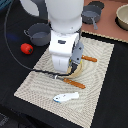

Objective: Interact with the objects in diverse but meaningful ways.

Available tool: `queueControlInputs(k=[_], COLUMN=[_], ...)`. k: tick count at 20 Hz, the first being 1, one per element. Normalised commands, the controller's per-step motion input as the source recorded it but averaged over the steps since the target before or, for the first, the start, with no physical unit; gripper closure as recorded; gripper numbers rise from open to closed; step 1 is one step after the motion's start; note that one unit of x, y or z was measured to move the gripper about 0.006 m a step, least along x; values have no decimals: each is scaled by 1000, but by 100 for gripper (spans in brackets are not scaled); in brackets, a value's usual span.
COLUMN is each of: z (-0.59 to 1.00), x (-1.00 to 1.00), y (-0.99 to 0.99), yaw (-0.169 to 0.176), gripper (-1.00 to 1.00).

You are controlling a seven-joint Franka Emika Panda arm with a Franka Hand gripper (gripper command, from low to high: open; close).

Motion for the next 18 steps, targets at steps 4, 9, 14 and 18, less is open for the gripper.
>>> queueControlInputs(k=[4, 9, 14, 18], z=[-114, -296, -187, 614], x=[358, 325, 299, 399], y=[184, 251, 273, 177], yaw=[0, 4, 17, 16], gripper=[100, 100, 100, -100])
